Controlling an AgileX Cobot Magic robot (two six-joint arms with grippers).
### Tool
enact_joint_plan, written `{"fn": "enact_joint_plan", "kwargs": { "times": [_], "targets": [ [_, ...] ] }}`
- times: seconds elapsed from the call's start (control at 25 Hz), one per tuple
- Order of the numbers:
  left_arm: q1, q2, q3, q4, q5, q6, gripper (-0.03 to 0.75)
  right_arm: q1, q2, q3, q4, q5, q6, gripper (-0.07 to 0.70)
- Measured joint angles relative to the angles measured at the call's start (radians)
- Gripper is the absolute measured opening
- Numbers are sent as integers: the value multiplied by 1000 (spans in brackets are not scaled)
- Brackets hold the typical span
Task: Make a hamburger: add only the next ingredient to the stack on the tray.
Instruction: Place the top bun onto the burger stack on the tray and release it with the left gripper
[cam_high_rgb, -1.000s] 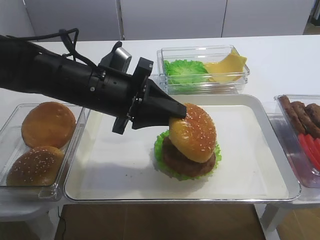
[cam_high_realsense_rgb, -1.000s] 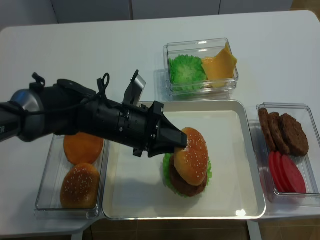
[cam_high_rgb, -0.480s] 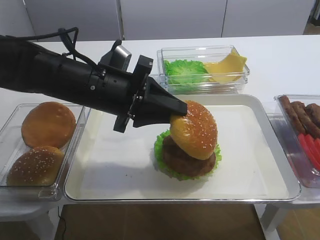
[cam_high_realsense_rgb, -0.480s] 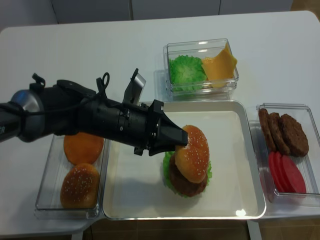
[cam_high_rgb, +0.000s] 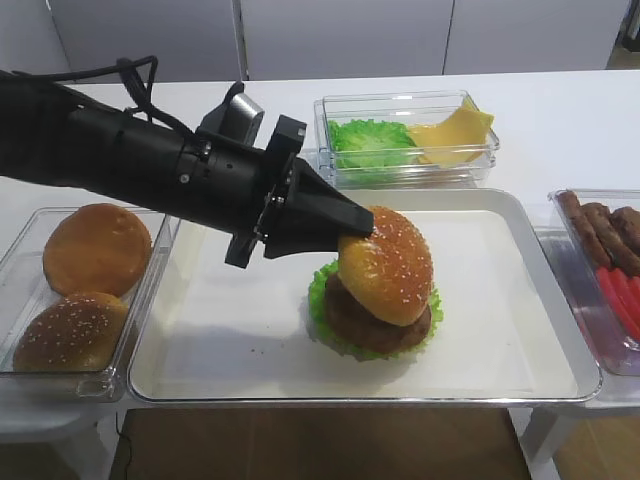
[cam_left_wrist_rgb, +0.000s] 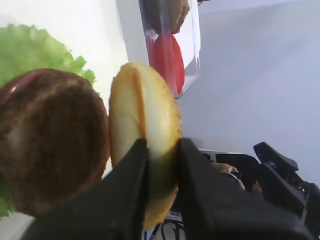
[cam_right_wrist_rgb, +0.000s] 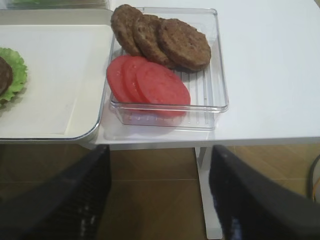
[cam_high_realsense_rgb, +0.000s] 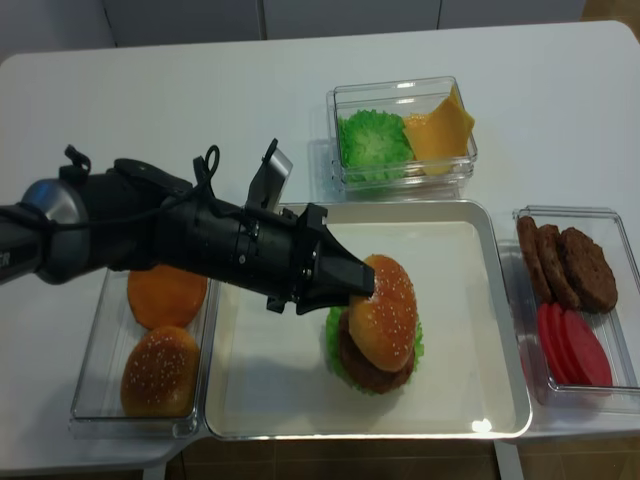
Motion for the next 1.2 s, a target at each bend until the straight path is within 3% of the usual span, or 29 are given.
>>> {"fn": "enact_joint_plan", "kwargs": {
  "times": [1.2],
  "targets": [
    [0, 0, 59, -88, -25, 48, 139, 0, 0, 0, 0, 0, -2, 467]
  ]
}}
